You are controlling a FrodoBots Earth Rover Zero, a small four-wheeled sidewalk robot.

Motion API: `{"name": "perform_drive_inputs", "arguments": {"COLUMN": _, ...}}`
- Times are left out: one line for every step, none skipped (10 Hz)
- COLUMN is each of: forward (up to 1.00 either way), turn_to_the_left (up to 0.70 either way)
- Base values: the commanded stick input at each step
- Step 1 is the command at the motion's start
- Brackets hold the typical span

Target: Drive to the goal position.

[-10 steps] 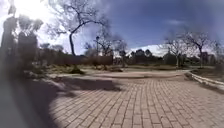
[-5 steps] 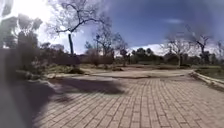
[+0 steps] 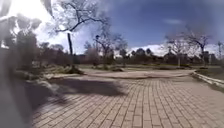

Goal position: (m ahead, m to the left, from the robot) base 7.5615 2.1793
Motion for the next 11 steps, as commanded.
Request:
{"name": "perform_drive_inputs", "arguments": {"forward": 1.0, "turn_to_the_left": 0.0}}
{"name": "perform_drive_inputs", "arguments": {"forward": 1.0, "turn_to_the_left": 0.0}}
{"name": "perform_drive_inputs", "arguments": {"forward": 1.0, "turn_to_the_left": -0.19}}
{"name": "perform_drive_inputs", "arguments": {"forward": 1.0, "turn_to_the_left": -0.4}}
{"name": "perform_drive_inputs", "arguments": {"forward": 1.0, "turn_to_the_left": -0.4}}
{"name": "perform_drive_inputs", "arguments": {"forward": 1.0, "turn_to_the_left": -0.4}}
{"name": "perform_drive_inputs", "arguments": {"forward": 1.0, "turn_to_the_left": -0.4}}
{"name": "perform_drive_inputs", "arguments": {"forward": 1.0, "turn_to_the_left": -0.4}}
{"name": "perform_drive_inputs", "arguments": {"forward": 1.0, "turn_to_the_left": -0.4}}
{"name": "perform_drive_inputs", "arguments": {"forward": 1.0, "turn_to_the_left": -0.4}}
{"name": "perform_drive_inputs", "arguments": {"forward": 1.0, "turn_to_the_left": -0.4}}
